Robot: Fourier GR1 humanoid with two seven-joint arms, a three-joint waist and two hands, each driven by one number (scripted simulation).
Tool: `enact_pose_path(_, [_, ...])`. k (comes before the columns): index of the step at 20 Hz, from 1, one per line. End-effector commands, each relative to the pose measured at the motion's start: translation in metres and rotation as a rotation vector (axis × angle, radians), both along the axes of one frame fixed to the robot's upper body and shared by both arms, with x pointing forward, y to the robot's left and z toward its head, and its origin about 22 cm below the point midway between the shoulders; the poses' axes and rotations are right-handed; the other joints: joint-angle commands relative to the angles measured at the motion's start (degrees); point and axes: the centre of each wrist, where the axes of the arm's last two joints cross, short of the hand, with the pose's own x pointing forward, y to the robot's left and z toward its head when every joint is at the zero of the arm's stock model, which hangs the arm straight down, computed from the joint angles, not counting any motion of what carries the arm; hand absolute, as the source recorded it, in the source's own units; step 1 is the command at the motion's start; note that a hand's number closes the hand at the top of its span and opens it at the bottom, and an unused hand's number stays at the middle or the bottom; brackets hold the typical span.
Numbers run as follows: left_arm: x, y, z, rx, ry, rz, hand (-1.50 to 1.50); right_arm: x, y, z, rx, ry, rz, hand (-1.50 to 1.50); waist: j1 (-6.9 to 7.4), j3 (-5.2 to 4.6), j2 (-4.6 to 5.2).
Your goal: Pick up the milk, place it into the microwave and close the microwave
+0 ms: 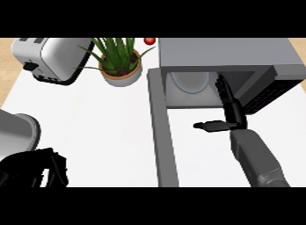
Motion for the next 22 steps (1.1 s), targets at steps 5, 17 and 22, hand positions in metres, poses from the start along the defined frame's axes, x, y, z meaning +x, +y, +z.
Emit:
enact_pose_path(5, [0.023,-0.040,-0.010,0.064,-0.025,-0.078,1.50,-0.060,-0.051,-0.024,0.014,0.013,-0.045,-1.50,-0.40,-0.04,0.00])
enact_pose_path(17, [0.067,-0.132,-0.056,0.272,0.009,-0.246,1.50,-0.134,-0.091,0.003,0.008,-0.013,-0.038,-1.50,-1.35,-0.09,0.15])
enact_pose_path(22, [0.079,-0.165,-0.105,0.340,0.017,-0.244,1.50,-0.154,-0.106,0.025,-0.056,-0.072,0.002,-1.50,-2.07,-0.11,0.51])
